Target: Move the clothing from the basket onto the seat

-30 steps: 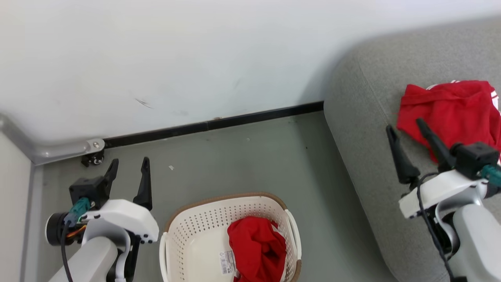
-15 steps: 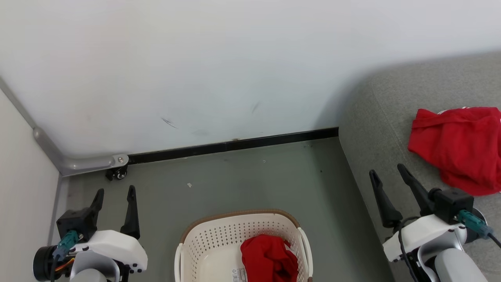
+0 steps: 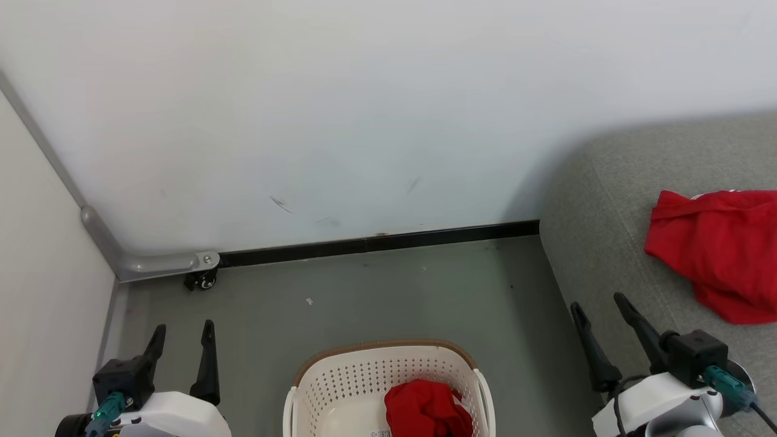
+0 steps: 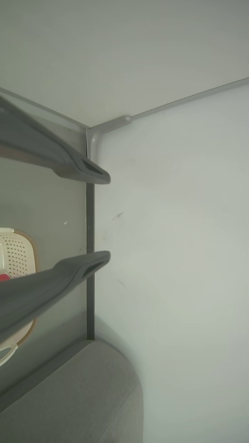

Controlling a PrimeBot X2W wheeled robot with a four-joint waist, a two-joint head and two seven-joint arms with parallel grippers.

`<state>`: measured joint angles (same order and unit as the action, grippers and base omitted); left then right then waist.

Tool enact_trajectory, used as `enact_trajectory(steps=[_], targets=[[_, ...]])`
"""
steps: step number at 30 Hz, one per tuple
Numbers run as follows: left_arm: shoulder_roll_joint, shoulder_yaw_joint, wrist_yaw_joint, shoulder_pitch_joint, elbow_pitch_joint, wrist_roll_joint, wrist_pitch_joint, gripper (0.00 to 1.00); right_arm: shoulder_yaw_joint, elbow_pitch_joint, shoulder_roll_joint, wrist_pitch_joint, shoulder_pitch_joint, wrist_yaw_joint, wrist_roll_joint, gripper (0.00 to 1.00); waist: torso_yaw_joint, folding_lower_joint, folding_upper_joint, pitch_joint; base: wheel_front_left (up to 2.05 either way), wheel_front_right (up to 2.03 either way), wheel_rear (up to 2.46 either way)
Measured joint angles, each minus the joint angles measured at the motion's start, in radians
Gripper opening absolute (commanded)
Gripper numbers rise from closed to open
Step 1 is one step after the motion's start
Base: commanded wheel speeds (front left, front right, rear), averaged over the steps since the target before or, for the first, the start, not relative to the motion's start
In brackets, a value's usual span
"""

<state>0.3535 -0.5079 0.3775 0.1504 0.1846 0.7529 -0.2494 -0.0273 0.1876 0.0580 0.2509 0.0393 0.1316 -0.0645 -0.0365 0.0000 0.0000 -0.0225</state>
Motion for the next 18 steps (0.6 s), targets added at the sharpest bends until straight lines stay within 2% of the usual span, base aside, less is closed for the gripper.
enact_trajectory(steps=[18], targets=[[0.009, 0.016, 0.000, -0.041, -0.041, -0.030, 0.000, 1.00, 0.019, -0.057, -0.015, 0.000, -0.056, 0.000, 0.016, 1.00, 0.008, 0.0000, 0.0000, -0.012, 0.00, 0.00, 0.00]])
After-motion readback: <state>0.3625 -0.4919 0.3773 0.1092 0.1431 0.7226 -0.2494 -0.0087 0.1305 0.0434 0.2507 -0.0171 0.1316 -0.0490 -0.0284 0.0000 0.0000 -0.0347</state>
